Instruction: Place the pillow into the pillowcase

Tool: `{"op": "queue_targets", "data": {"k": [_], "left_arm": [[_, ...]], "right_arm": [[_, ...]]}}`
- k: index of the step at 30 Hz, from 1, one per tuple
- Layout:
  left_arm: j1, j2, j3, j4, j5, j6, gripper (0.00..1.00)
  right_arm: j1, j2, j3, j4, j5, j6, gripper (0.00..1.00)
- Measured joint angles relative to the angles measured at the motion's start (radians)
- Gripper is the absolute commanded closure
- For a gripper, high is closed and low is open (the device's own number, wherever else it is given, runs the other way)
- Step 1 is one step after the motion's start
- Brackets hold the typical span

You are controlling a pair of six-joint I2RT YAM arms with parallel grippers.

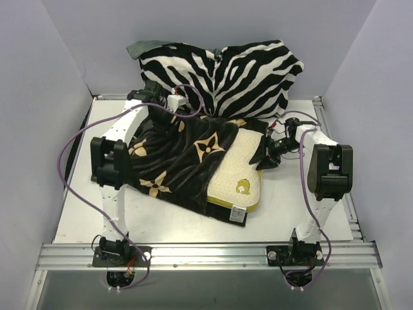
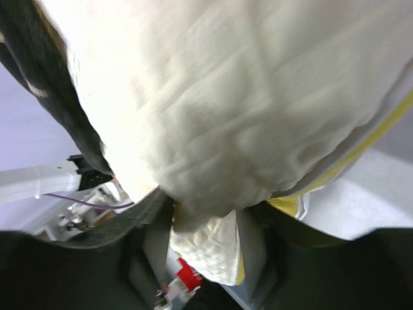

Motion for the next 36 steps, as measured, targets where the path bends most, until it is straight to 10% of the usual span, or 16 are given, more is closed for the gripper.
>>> {"op": "queue_targets", "data": {"k": [4, 5, 8, 18, 21, 23, 26, 36], "left_arm": [[0.013, -0.138, -0.098, 0.072, 0.019, 0.000, 0.23], [0.004, -0.193, -0.154, 0.073, 0.023, -0.005, 0.07], [-0.053, -0.376, -0.350, 0.093, 0.023, -0.029, 0.03], [-0.450, -0.510, -0.645, 0.237, -0.055, -0.144, 0.07], [-0.459, -0.412, -0.620, 0.262, -0.093, -0.173, 0.29], [-0.459, -0.351, -0.596, 0.261, -0.105, -0.185, 0.69], [-0.458, -0.299, -0.549, 0.231, -0.039, -0.176, 0.93], [-0.563, -0.018, 0.325, -0.148, 0.412, -0.045, 1.00]], "right_arm": [[-0.003, -0.022, -0.005, 0.072, 0.001, 0.048, 0.24], [-0.005, -0.039, -0.021, 0.083, 0.000, 0.066, 0.22], [-0.021, -0.114, -0.094, 0.130, 0.000, 0.114, 0.19], [0.042, -0.221, -0.340, 0.219, -0.008, 0.200, 0.18], [0.068, -0.168, -0.337, 0.232, -0.032, 0.202, 0.31], [0.071, -0.127, -0.332, 0.241, -0.057, 0.202, 0.62], [0.076, -0.096, -0.326, 0.274, -0.111, 0.246, 0.96], [0.228, -0.093, -0.481, 1.306, -0.100, 1.168, 1.00]]}}
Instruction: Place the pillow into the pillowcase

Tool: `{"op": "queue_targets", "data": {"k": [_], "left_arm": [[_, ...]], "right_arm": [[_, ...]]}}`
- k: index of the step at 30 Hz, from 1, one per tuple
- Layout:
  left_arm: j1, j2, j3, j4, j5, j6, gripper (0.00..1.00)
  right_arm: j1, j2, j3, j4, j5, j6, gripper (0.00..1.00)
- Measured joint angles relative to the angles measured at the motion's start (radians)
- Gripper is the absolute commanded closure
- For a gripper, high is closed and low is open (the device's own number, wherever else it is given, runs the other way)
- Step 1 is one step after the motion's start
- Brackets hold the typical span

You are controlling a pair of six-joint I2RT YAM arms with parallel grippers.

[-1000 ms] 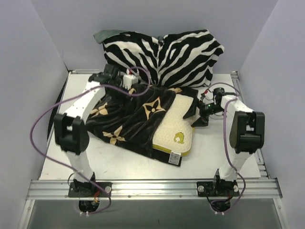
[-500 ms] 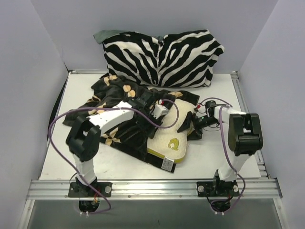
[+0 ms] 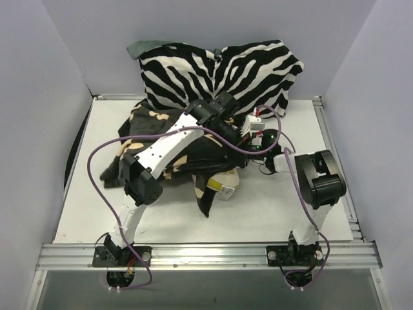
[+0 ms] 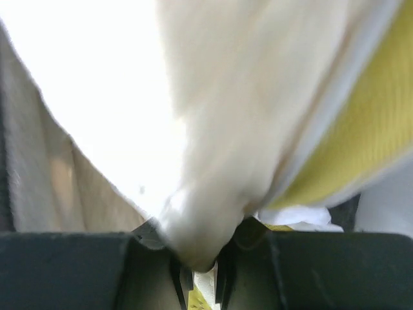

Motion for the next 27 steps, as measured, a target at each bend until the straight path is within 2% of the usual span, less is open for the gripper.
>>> {"op": "queue_targets", "data": {"k": [3, 6, 7, 8, 10, 11, 12, 13, 14, 15, 16, 17, 19, 23, 27], "left_arm": [[0.020, 0.002, 0.012, -0.066, 0.084, 0.060, 1.00], [0.054, -0.016, -0.115, -0.097, 0.134, 0.132, 0.98], [0.063, -0.024, -0.176, -0.110, 0.139, 0.149, 0.91], [0.072, -0.032, -0.241, -0.113, 0.137, 0.175, 0.79], [0.091, -0.047, -0.375, -0.125, 0.108, 0.221, 0.66], [0.101, -0.053, -0.431, -0.128, 0.087, 0.238, 0.53], [0.113, -0.063, -0.486, -0.124, 0.064, 0.256, 0.47], [0.124, -0.080, -0.540, -0.114, 0.040, 0.264, 0.42], [0.137, -0.100, -0.583, -0.110, 0.022, 0.270, 0.26], [0.153, -0.129, -0.615, -0.103, 0.006, 0.276, 0.19], [0.170, -0.157, -0.629, -0.098, -0.008, 0.274, 0.17], [0.189, -0.188, -0.632, -0.089, -0.024, 0.269, 0.16], [0.232, -0.255, -0.629, -0.054, -0.061, 0.256, 0.05], [0.294, -0.351, -0.563, 0.026, -0.188, 0.198, 0.03], [0.254, -0.375, -0.547, 0.128, -0.268, 0.145, 0.03]], "right_arm": [[0.053, 0.013, 0.001, 0.138, 0.028, 0.123, 1.00], [0.111, 0.045, 0.005, 0.153, 0.047, 0.114, 1.00], [0.120, 0.057, 0.005, 0.143, 0.047, 0.095, 1.00], [0.127, 0.078, 0.004, 0.124, 0.046, 0.061, 1.00], [0.129, 0.103, 0.004, 0.084, 0.032, 0.010, 1.00], [0.125, 0.105, 0.004, 0.069, 0.017, -0.019, 1.00], [0.119, 0.102, 0.005, 0.059, 0.001, -0.047, 0.95], [0.114, 0.098, 0.007, 0.048, -0.011, -0.074, 0.80], [0.110, 0.096, 0.013, 0.026, -0.021, -0.104, 0.74], [0.107, 0.092, 0.023, -0.006, -0.031, -0.141, 0.69], [0.106, 0.088, 0.037, -0.053, -0.037, -0.179, 0.56], [0.106, 0.081, 0.057, -0.108, -0.042, -0.219, 0.52], [0.099, 0.057, 0.097, -0.235, -0.043, -0.335, 0.45], [0.072, -0.043, 0.128, -0.460, -0.042, -0.536, 0.51], [0.028, -0.095, 0.127, -0.554, -0.065, -0.599, 0.53]]}}
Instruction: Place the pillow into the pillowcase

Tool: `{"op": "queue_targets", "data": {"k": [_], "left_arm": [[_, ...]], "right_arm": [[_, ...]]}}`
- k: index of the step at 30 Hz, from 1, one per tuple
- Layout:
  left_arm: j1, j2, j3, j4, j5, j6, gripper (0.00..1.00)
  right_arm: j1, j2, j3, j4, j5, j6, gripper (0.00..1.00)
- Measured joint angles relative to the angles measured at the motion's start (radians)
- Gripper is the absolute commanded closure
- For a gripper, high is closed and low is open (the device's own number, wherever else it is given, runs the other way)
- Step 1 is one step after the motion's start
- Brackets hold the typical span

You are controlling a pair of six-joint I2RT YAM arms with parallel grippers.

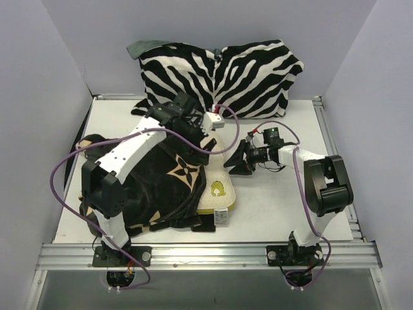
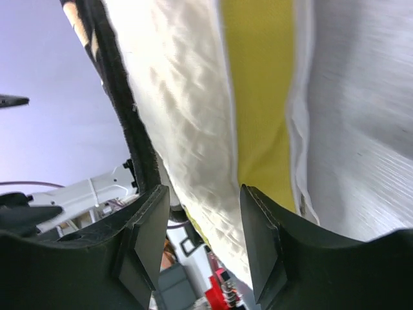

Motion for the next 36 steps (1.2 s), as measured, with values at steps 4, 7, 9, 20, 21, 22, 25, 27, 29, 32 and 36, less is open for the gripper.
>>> {"op": "queue_targets", "data": {"k": [4, 7, 9, 20, 21, 22, 25, 27, 29, 32, 36], "left_arm": [[-0.131, 0.004, -0.068, 0.135, -0.142, -0.061, 0.03], [-0.255, 0.058, -0.072, 0.201, -0.262, -0.135, 0.02], [-0.320, 0.114, -0.066, 0.237, -0.335, -0.193, 0.03], [-0.332, 0.327, -0.032, 0.220, -0.496, -0.323, 1.00], [-0.316, 0.327, -0.010, 0.200, -0.441, -0.309, 1.00], [-0.296, 0.323, 0.009, 0.182, -0.384, -0.293, 1.00], [-0.214, 0.292, 0.050, 0.149, -0.169, -0.275, 1.00], [-0.151, 0.264, 0.092, 0.134, -0.046, -0.278, 1.00], [-0.095, 0.232, 0.134, 0.134, 0.040, -0.279, 1.00], [-0.039, 0.183, 0.171, 0.134, 0.131, -0.280, 1.00], [-0.023, 0.157, 0.194, 0.133, 0.218, -0.291, 1.00]], "right_arm": [[-0.065, 0.005, -0.021, -0.045, -0.012, -0.004, 0.49], [-0.156, 0.005, -0.050, -0.070, -0.011, -0.002, 0.48], [-0.211, 0.005, -0.060, -0.087, 0.005, -0.002, 0.46], [-0.281, -0.094, -0.074, -0.261, 0.140, -0.140, 0.12], [-0.273, -0.095, -0.074, -0.268, 0.145, -0.151, 0.14], [-0.266, -0.093, -0.074, -0.273, 0.153, -0.163, 0.14], [-0.216, -0.075, -0.069, -0.289, 0.178, -0.196, 0.14], [-0.153, -0.042, -0.049, -0.295, 0.192, -0.219, 0.14], [-0.084, 0.006, -0.026, -0.290, 0.199, -0.229, 0.14], [0.006, 0.085, 0.005, -0.274, 0.162, -0.209, 0.13], [0.107, 0.184, 0.084, -0.209, 0.091, -0.122, 0.12]]}}
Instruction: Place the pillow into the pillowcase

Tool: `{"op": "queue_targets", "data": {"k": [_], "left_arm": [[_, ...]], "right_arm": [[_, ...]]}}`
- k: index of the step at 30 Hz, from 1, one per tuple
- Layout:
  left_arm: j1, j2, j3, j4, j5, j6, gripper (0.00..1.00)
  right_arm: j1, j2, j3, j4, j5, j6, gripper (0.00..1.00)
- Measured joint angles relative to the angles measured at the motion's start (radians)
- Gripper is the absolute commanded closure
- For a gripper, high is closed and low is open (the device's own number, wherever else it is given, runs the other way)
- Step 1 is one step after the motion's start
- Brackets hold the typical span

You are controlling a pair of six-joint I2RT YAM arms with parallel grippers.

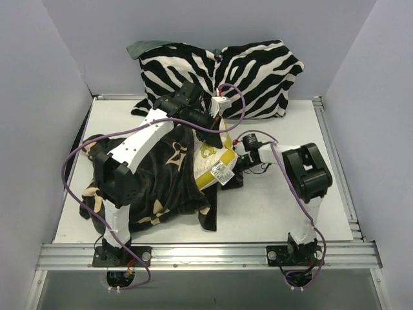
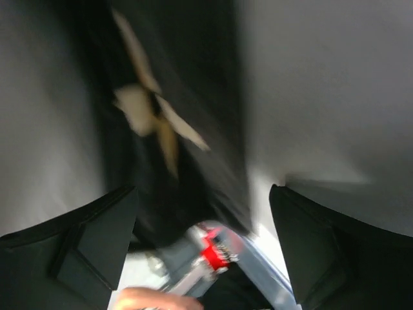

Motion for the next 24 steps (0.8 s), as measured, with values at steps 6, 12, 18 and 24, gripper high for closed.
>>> {"op": "queue_targets", "data": {"k": [6, 12, 18, 24], "left_arm": [[0.001, -0.004, -0.001, -0.005, 0.047, -0.011, 1.00], [0.027, -0.053, -0.089, 0.007, 0.045, -0.010, 1.00], [0.015, -0.121, -0.341, 0.036, -0.125, 0.094, 1.00], [-0.003, -0.045, -0.515, 0.151, -0.285, 0.136, 1.00]], "right_arm": [[0.077, 0.161, 0.106, 0.355, -0.084, 0.229, 0.61], [0.083, 0.231, 0.023, 0.700, -0.047, 0.355, 1.00], [-0.147, -0.027, -0.127, 0.438, -0.046, 0.268, 1.00], [-0.294, -0.356, -0.126, 0.011, -0.040, -0.033, 1.00]]}}
